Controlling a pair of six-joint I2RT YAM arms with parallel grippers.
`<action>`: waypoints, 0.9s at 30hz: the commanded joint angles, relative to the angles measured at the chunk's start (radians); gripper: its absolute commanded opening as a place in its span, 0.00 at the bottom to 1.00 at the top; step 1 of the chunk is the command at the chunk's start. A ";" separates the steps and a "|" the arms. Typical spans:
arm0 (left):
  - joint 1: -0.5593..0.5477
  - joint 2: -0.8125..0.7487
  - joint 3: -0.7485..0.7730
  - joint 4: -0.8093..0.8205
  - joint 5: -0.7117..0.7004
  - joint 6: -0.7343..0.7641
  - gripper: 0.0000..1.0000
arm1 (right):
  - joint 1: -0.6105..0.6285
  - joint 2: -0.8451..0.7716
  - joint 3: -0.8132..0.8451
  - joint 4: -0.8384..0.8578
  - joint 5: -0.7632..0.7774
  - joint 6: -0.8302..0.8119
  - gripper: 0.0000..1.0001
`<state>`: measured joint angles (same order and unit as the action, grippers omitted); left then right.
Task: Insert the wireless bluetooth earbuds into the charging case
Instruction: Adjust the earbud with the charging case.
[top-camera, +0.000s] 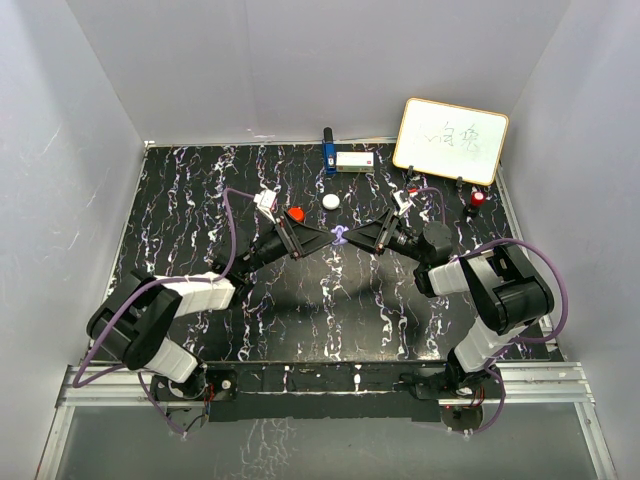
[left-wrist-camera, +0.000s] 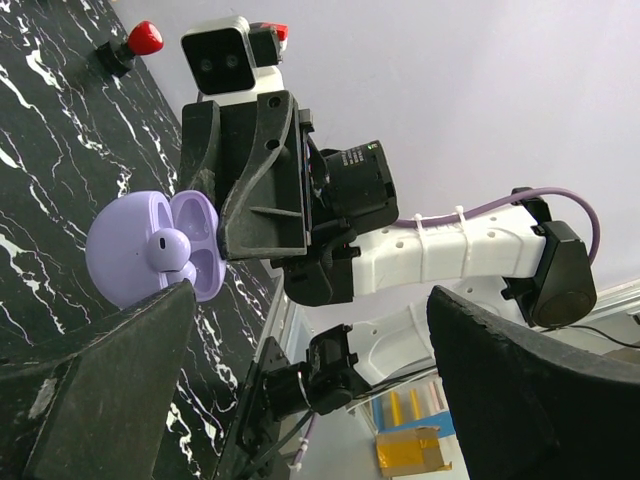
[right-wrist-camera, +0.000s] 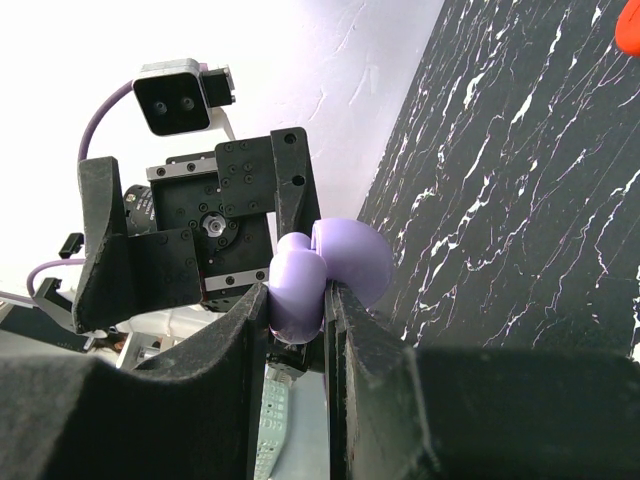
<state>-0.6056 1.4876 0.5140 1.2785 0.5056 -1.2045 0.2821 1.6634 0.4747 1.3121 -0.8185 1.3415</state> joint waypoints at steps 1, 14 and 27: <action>-0.005 0.002 0.042 0.024 0.002 0.017 0.99 | 0.000 -0.006 0.019 0.071 0.000 0.002 0.00; -0.005 0.028 0.075 0.011 0.002 0.035 0.99 | -0.001 -0.005 0.009 0.083 -0.001 0.007 0.00; -0.005 0.036 0.084 -0.004 -0.001 0.052 0.99 | 0.000 -0.006 0.003 0.091 -0.002 0.008 0.00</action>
<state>-0.6060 1.5173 0.5629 1.2549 0.5056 -1.1698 0.2802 1.6634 0.4747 1.3144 -0.8181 1.3453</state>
